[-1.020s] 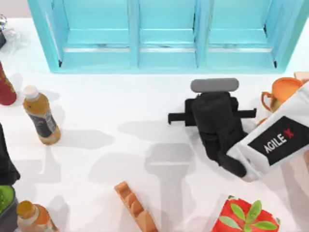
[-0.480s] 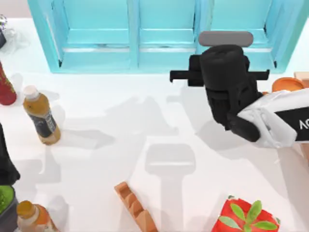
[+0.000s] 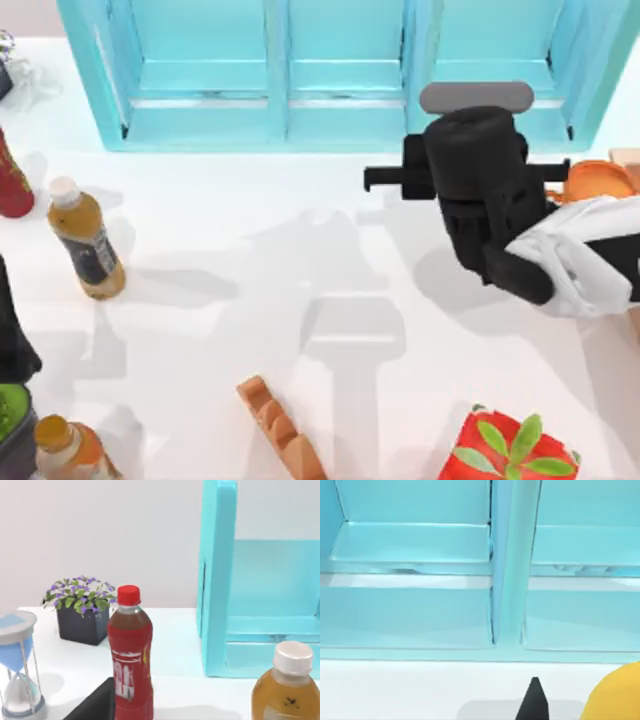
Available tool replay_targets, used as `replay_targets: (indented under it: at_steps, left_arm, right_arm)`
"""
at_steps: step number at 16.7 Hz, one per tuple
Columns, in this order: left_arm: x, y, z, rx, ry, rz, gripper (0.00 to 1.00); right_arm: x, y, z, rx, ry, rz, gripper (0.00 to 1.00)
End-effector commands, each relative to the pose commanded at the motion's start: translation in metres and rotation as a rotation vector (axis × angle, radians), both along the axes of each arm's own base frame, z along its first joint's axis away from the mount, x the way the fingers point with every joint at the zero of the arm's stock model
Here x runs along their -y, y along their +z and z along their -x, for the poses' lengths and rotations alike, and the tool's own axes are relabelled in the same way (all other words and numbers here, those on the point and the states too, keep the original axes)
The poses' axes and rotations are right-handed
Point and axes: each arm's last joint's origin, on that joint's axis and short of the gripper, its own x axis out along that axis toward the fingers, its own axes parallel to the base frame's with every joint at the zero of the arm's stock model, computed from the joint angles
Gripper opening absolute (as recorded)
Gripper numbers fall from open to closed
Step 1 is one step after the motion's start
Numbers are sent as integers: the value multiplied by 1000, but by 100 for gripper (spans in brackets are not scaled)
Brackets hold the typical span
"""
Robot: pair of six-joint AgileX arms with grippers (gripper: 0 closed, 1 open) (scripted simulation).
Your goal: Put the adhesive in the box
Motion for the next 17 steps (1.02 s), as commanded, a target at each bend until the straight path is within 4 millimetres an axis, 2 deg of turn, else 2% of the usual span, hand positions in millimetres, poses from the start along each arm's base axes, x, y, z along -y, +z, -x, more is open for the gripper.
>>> replay_targets:
  at_steps: [2, 4, 7, 10, 12, 14, 17]
  left_arm:
    - [0, 0, 0, 0, 0, 0, 100]
    - [0, 0, 0, 0, 0, 0, 100]
    - [0, 0, 0, 0, 0, 0, 100]
    - [0, 0, 0, 0, 0, 0, 100]
    - [0, 0, 0, 0, 0, 0, 100]
    - [0, 0, 0, 0, 0, 0, 100]
    - [0, 0, 0, 0, 0, 0, 100]
  right_arm:
    - [3, 9, -6, 0, 19, 12, 0]
    - [17, 24, -19, -17, 44, 54, 0]
    - [67, 46, -45, -89, 76, 165, 0]
    - [144, 65, -66, -207, 122, 292, 0]
    - [204, 73, -68, -306, 179, 365, 0]
    - [265, 72, -59, -410, 266, 409, 0]
    - [344, 62, -25, -515, 447, 394, 0]
